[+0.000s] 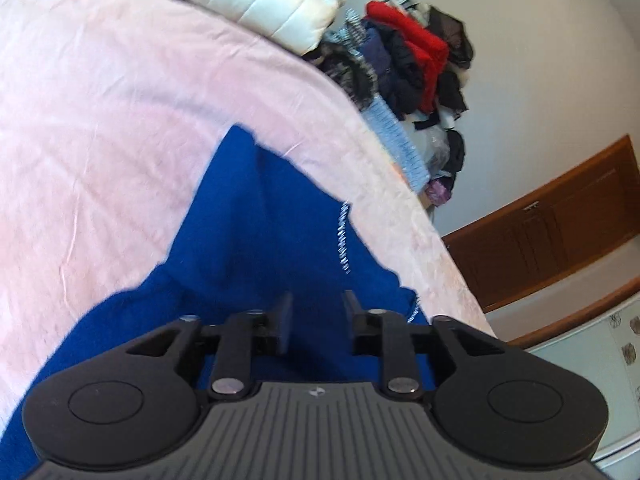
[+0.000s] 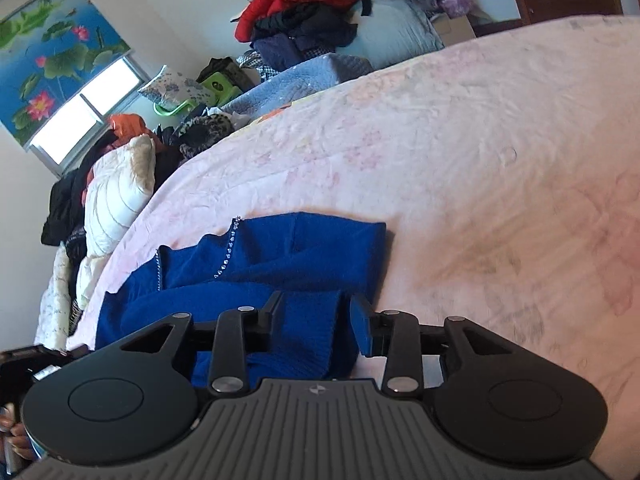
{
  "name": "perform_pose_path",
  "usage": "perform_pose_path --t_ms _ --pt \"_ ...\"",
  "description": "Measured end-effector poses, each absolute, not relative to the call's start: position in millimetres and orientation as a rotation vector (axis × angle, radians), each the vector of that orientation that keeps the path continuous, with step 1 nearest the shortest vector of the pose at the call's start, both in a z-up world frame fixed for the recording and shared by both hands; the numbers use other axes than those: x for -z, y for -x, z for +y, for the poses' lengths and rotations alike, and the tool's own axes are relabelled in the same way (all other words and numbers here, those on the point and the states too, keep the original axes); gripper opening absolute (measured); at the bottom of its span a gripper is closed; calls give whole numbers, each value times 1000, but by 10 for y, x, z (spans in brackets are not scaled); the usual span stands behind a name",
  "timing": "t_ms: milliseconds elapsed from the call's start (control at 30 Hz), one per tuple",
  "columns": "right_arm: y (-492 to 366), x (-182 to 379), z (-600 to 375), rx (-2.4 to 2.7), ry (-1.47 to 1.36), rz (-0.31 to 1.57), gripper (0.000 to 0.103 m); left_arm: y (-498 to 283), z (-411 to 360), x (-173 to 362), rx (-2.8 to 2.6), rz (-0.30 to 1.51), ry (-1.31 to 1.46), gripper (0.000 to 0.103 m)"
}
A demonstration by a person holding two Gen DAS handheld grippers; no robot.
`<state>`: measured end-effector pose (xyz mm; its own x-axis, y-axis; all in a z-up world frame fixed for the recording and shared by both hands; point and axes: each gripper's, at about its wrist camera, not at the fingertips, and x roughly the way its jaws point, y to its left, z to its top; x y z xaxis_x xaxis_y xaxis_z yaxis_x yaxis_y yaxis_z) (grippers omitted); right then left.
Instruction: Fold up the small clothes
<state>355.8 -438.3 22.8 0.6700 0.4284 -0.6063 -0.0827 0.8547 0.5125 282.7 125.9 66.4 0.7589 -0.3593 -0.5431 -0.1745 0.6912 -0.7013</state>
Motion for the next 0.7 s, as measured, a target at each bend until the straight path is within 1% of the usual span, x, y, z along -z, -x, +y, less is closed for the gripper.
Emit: perform_pose_path --t_ms 33,67,100,200,233,300,400,500,533,567,600,633,667,700 --pt "-3611 -245 -4336 -308 -441 794 42 -2827 1292 -764 100 684 796 77" --pt "-3676 -257 -4279 -322 -411 798 43 -2821 1350 -868 49 636 775 85" --pt "-3739 -266 -4222 -338 -387 806 43 -2845 1403 -946 -2 600 764 87" --pt "-3901 -281 -3994 -387 -293 848 44 -3004 1588 -1032 -46 581 786 87" --pt "-3932 -289 -3876 -411 -238 859 50 -3089 1617 -1013 -67 597 760 87" --pt "-4000 -288 -3665 -446 -121 864 54 -3365 1612 -911 -116 683 647 86" --pt "-4130 -244 -3413 -454 3 886 54 -3723 1522 -686 -134 788 474 86" --pt "-4209 -179 -3286 -491 44 908 54 -3885 1451 -516 -92 845 419 86" --pt "-4211 -157 -3268 -507 50 906 37 -3926 1409 -451 -75 861 392 83" --pt "-4221 -138 -3265 -506 48 907 12 -3966 1372 -392 -82 877 364 74" --pt "-4243 -124 -3286 -509 25 918 9 -4005 1348 -338 -98 900 337 43" --pt "-4252 -126 -3323 -513 -6 918 7 -4010 1346 -333 -125 888 317 28" --pt "-4260 -131 -3366 -506 -39 915 4 -4007 1372 -349 -124 876 335 19" --pt "-4266 -134 -3416 -503 -68 913 3 -4001 1410 -372 -99 872 375 8"
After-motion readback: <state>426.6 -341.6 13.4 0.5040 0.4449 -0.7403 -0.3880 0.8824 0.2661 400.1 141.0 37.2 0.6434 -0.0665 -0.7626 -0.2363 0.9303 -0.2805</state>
